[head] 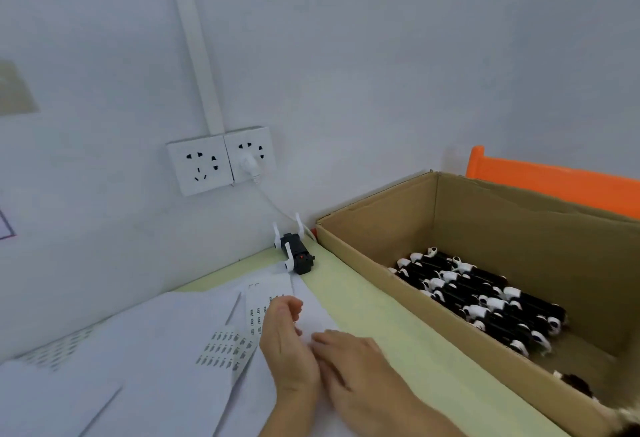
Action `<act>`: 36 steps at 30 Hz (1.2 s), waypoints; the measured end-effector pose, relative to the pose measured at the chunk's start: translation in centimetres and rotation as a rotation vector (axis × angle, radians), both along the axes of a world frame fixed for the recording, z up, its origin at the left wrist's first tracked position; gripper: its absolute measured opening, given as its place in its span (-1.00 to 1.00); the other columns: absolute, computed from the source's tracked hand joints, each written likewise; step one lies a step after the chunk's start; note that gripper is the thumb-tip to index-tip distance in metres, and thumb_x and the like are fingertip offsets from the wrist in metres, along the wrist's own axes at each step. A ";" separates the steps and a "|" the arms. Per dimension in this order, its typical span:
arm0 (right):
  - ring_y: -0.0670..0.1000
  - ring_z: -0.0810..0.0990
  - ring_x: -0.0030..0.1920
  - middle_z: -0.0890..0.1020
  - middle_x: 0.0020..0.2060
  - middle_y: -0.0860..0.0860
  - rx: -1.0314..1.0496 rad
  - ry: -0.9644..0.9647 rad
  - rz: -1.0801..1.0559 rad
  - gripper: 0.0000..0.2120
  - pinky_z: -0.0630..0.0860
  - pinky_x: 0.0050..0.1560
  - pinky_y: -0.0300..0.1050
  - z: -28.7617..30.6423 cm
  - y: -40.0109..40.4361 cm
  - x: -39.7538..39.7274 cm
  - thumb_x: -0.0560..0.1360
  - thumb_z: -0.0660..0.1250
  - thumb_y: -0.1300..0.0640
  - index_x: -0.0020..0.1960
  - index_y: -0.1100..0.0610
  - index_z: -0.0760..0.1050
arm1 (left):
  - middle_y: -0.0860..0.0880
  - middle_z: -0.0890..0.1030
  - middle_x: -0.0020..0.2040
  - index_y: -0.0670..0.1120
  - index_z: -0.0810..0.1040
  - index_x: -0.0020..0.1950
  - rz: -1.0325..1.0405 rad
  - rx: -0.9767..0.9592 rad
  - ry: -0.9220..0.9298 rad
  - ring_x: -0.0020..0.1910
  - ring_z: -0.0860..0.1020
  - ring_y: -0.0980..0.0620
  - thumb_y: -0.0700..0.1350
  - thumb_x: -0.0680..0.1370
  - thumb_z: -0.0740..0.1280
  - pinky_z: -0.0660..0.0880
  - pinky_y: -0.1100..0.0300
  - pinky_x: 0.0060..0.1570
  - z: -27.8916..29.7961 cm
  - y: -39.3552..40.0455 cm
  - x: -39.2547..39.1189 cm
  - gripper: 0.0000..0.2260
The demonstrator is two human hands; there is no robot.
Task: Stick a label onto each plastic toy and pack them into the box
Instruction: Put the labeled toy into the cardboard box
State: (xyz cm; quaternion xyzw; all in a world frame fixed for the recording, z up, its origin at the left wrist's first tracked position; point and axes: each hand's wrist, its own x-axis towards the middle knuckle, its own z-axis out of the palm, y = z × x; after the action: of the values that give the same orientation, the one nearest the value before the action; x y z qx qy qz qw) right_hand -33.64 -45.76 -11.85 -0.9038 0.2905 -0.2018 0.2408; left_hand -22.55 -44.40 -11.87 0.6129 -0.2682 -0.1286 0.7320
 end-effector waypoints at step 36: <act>-0.32 0.48 0.00 0.44 0.10 -0.56 -0.095 -0.145 -0.029 -0.45 0.25 0.16 -0.51 -8.2 -4.5 2.9 0.45 -0.04 -0.53 0.06 -0.27 0.58 | 0.13 0.31 0.53 0.21 0.44 0.38 0.171 0.978 -0.606 0.50 0.22 0.11 0.05 0.64 0.12 0.19 0.18 0.46 -0.1 29.0 21.6 -0.68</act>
State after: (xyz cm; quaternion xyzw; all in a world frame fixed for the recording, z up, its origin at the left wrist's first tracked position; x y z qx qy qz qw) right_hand -30.78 -50.24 -20.04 -0.8929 0.2757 -0.2836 0.2149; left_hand -0.97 -15.41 -11.94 0.9087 -0.3248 0.0031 0.2624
